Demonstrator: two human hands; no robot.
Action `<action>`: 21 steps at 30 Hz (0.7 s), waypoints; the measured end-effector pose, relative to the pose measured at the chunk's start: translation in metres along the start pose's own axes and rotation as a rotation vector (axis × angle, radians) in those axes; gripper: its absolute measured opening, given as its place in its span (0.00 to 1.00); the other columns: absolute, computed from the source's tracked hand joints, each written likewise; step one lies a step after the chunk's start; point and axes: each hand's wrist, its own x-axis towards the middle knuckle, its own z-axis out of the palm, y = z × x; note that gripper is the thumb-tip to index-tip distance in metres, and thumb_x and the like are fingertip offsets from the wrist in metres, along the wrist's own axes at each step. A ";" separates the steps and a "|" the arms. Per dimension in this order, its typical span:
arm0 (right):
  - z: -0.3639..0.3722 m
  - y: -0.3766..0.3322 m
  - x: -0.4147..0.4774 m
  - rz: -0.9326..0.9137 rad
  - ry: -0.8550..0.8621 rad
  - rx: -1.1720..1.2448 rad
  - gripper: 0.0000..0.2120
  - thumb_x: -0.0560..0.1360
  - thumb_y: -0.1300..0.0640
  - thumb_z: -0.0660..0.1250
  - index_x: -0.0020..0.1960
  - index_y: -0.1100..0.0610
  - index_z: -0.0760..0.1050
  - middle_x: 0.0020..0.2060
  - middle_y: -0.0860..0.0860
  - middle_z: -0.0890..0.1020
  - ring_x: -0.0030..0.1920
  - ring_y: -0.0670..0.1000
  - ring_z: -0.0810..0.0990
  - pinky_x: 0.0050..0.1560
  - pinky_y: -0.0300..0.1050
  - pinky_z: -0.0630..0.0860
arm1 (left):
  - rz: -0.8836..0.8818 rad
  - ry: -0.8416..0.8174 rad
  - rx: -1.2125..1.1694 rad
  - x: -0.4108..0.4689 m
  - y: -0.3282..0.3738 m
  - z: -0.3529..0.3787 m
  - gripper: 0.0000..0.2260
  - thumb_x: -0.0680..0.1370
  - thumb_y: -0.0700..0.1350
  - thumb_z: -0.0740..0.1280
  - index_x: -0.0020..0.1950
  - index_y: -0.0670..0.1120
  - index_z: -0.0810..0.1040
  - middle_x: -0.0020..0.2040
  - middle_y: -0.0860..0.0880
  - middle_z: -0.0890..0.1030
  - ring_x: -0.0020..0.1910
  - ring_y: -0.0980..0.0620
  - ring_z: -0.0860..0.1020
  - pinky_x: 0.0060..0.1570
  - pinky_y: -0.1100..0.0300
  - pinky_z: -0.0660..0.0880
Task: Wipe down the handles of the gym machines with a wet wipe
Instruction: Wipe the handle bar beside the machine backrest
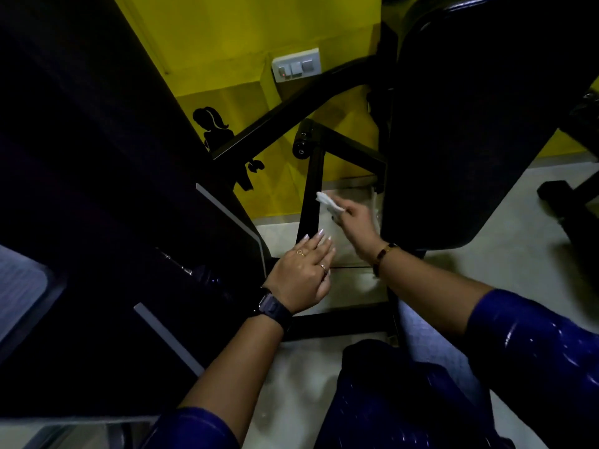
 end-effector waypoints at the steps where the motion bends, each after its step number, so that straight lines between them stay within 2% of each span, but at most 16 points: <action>1: 0.001 -0.003 0.000 0.114 0.060 0.215 0.17 0.80 0.63 0.59 0.67 0.56 0.75 0.60 0.46 0.80 0.65 0.47 0.74 0.66 0.46 0.71 | -0.017 0.047 -0.016 0.000 0.002 0.002 0.18 0.74 0.45 0.60 0.56 0.38 0.83 0.57 0.41 0.82 0.62 0.41 0.78 0.63 0.48 0.74; 2: 0.001 -0.005 -0.001 0.193 0.074 0.352 0.16 0.80 0.63 0.58 0.66 0.57 0.76 0.58 0.47 0.81 0.64 0.49 0.75 0.63 0.44 0.72 | -0.022 0.104 -0.035 0.000 0.003 0.004 0.16 0.74 0.45 0.61 0.52 0.39 0.85 0.54 0.43 0.84 0.60 0.42 0.79 0.62 0.49 0.75; 4: 0.001 -0.011 -0.006 0.204 -0.030 0.340 0.16 0.80 0.65 0.58 0.65 0.57 0.76 0.60 0.49 0.80 0.64 0.47 0.75 0.60 0.39 0.72 | -0.013 0.222 -0.078 -0.003 0.002 0.009 0.12 0.73 0.45 0.65 0.47 0.41 0.86 0.49 0.44 0.85 0.57 0.44 0.81 0.60 0.50 0.76; 6: 0.005 -0.017 -0.015 0.053 -0.101 0.119 0.19 0.78 0.69 0.60 0.67 0.60 0.74 0.64 0.51 0.77 0.65 0.44 0.73 0.62 0.37 0.72 | -0.010 0.305 -0.101 -0.004 0.002 0.013 0.12 0.74 0.45 0.65 0.46 0.41 0.86 0.48 0.44 0.85 0.55 0.44 0.82 0.60 0.50 0.77; 8: 0.009 -0.014 -0.025 -0.163 -0.121 -0.164 0.24 0.73 0.76 0.57 0.68 0.64 0.71 0.66 0.52 0.72 0.66 0.41 0.69 0.68 0.36 0.66 | -0.015 0.345 -0.088 -0.003 0.001 0.016 0.12 0.74 0.45 0.65 0.46 0.41 0.86 0.48 0.44 0.85 0.54 0.44 0.82 0.60 0.50 0.76; 10: 0.012 -0.002 -0.034 -0.407 -0.166 -0.381 0.25 0.72 0.75 0.59 0.68 0.64 0.71 0.67 0.51 0.71 0.70 0.44 0.65 0.72 0.37 0.62 | -0.016 0.363 -0.085 -0.002 0.002 0.015 0.12 0.73 0.46 0.66 0.44 0.41 0.86 0.46 0.44 0.85 0.52 0.44 0.83 0.61 0.52 0.74; 12: 0.008 0.005 -0.035 -0.526 -0.236 -0.531 0.25 0.74 0.70 0.62 0.70 0.61 0.70 0.70 0.53 0.70 0.74 0.50 0.63 0.73 0.40 0.60 | -0.015 0.364 -0.099 -0.001 0.002 0.014 0.11 0.72 0.46 0.66 0.43 0.42 0.86 0.45 0.45 0.85 0.50 0.44 0.83 0.61 0.52 0.74; 14: 0.004 0.010 -0.024 -0.568 -0.263 -0.649 0.23 0.76 0.67 0.61 0.71 0.60 0.69 0.71 0.55 0.69 0.75 0.53 0.61 0.73 0.38 0.57 | -0.030 0.362 -0.104 -0.002 0.002 0.015 0.11 0.72 0.46 0.66 0.45 0.42 0.86 0.48 0.44 0.85 0.52 0.45 0.83 0.61 0.52 0.75; 16: 0.001 0.012 -0.006 -0.578 -0.247 -0.734 0.24 0.76 0.68 0.54 0.71 0.60 0.70 0.70 0.57 0.70 0.74 0.55 0.62 0.72 0.36 0.55 | -0.045 0.359 -0.115 -0.004 0.003 0.016 0.11 0.72 0.46 0.67 0.47 0.41 0.86 0.51 0.43 0.85 0.55 0.45 0.82 0.61 0.51 0.75; 21: -0.001 0.010 0.041 -0.455 -0.217 -0.833 0.37 0.70 0.80 0.53 0.73 0.54 0.68 0.72 0.55 0.68 0.75 0.54 0.60 0.71 0.50 0.61 | -0.066 0.373 -0.135 -0.004 0.005 0.016 0.11 0.72 0.45 0.68 0.47 0.41 0.86 0.53 0.42 0.84 0.57 0.45 0.81 0.61 0.51 0.76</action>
